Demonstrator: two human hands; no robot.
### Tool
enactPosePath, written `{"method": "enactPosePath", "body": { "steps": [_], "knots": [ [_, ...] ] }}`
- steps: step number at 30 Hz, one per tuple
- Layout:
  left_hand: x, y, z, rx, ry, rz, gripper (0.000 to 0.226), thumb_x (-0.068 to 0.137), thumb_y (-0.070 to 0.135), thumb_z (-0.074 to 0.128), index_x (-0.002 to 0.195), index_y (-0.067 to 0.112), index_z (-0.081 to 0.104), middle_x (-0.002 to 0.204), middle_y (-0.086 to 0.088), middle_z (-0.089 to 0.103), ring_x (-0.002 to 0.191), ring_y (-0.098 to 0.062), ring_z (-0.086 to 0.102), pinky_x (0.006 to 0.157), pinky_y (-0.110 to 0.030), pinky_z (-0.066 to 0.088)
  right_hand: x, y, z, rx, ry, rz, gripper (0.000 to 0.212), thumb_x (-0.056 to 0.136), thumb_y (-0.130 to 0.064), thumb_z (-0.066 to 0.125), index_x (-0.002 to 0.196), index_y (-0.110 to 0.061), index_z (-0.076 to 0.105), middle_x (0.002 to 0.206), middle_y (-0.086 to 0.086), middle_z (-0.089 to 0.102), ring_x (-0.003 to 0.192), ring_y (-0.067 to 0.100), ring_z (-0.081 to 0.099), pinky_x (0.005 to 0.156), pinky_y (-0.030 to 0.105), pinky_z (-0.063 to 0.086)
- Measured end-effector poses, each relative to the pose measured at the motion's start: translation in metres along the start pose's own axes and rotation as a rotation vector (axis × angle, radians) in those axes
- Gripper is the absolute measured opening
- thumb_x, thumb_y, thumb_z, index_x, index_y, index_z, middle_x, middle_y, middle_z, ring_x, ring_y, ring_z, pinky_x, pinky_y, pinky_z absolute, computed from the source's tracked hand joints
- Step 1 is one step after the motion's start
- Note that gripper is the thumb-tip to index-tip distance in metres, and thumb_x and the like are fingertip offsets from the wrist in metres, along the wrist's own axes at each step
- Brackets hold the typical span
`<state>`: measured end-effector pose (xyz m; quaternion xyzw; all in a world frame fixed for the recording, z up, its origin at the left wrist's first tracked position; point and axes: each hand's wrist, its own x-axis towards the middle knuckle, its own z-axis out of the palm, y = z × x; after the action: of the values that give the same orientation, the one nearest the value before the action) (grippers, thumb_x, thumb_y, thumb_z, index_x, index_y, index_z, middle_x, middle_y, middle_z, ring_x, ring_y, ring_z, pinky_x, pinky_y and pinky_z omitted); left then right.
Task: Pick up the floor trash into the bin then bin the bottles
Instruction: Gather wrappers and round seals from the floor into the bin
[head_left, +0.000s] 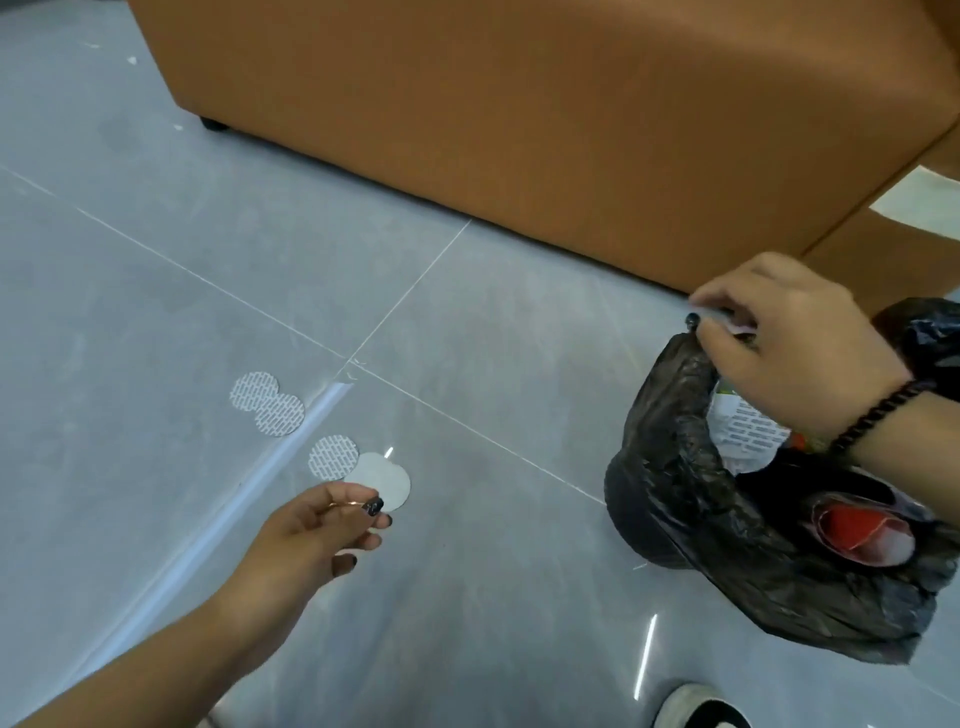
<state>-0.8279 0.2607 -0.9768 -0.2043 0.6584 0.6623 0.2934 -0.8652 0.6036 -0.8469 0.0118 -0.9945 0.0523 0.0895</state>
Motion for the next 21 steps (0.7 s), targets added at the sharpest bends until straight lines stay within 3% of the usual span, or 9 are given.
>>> {"method": "enactPosePath", "body": {
  "steps": [2,4,7,10,12,17,19,21],
  "knots": [
    [0.01,0.005,-0.012,0.017,0.014,-0.007,0.024,0.077,0.019,0.071,0.099,0.012,0.065,0.086,-0.004,0.074,0.071,-0.013,0.064,0.071,-0.03,0.044,0.011,-0.035,0.01,0.065,-0.048,-0.139,0.021,0.088,-0.022,0.055,0.102,-0.013,0.067,0.102,0.004,0.057,0.09,0.024,0.057,0.071,0.04,0.052],
    [0.019,0.01,-0.024,0.06,0.035,-0.019,0.008,0.088,0.012,0.065,0.096,0.013,0.064,0.087,-0.005,0.074,0.073,-0.015,0.064,0.071,-0.029,0.044,0.017,-0.069,0.026,0.055,-0.124,-0.301,0.02,0.09,-0.024,0.051,0.1,-0.016,0.067,0.103,0.001,0.058,0.092,0.023,0.057,0.071,0.037,0.051],
    [0.029,0.02,-0.052,0.31,-0.007,-0.075,0.02,0.078,0.016,0.071,0.097,0.012,0.064,0.083,-0.001,0.075,0.071,-0.012,0.066,0.068,-0.026,0.044,0.024,-0.115,0.077,-0.074,-0.418,-0.479,0.023,0.095,-0.027,0.042,0.105,-0.018,0.061,0.108,-0.001,0.054,0.099,0.022,0.055,0.073,0.034,0.049],
    [0.036,0.04,-0.078,0.637,-0.111,-0.136,0.023,0.077,0.015,0.068,0.098,0.008,0.063,0.075,0.002,0.075,0.063,-0.007,0.067,0.058,-0.022,0.041,0.027,-0.155,0.148,-0.226,-0.779,-0.492,0.017,0.094,-0.028,0.047,0.096,-0.013,0.054,0.109,0.004,0.058,0.094,0.026,0.059,0.069,0.031,0.047],
    [0.046,0.056,-0.087,0.757,-0.096,-0.131,0.016,0.082,0.009,0.064,0.097,0.008,0.063,0.075,0.002,0.074,0.059,-0.005,0.066,0.055,-0.02,0.04,0.031,-0.181,0.195,-0.172,-0.883,-0.392,0.021,0.092,-0.027,0.053,0.106,-0.012,0.056,0.114,0.007,0.059,0.098,0.027,0.06,0.07,0.03,0.045],
    [0.094,0.073,-0.083,0.824,0.027,0.049,0.012,0.089,0.008,0.053,0.099,0.011,0.06,0.084,0.001,0.072,0.072,-0.012,0.067,0.053,-0.017,0.043,0.034,-0.221,0.26,0.27,-0.684,-0.094,0.042,0.089,-0.029,0.057,0.126,-0.014,0.044,0.126,0.008,0.042,0.112,0.026,0.048,0.085,0.034,0.046],
    [0.115,0.064,-0.085,0.895,0.141,0.109,0.014,0.091,0.014,0.055,0.104,0.013,0.058,0.098,-0.001,0.068,0.087,-0.016,0.064,0.064,-0.019,0.045,0.026,-0.226,0.273,0.325,-0.653,-0.041,0.049,0.086,-0.032,0.06,0.129,-0.016,0.042,0.127,0.009,0.037,0.113,0.027,0.044,0.088,0.037,0.047],
    [0.132,0.052,-0.091,1.097,0.211,0.144,0.03,0.092,0.022,0.057,0.12,0.011,0.053,0.122,-0.006,0.058,0.109,-0.024,0.055,0.082,-0.024,0.042,0.012,-0.227,0.281,0.3,-0.674,-0.099,0.056,0.086,-0.033,0.061,0.135,-0.019,0.037,0.132,0.01,0.03,0.117,0.028,0.037,0.091,0.036,0.045]
  ]
}}
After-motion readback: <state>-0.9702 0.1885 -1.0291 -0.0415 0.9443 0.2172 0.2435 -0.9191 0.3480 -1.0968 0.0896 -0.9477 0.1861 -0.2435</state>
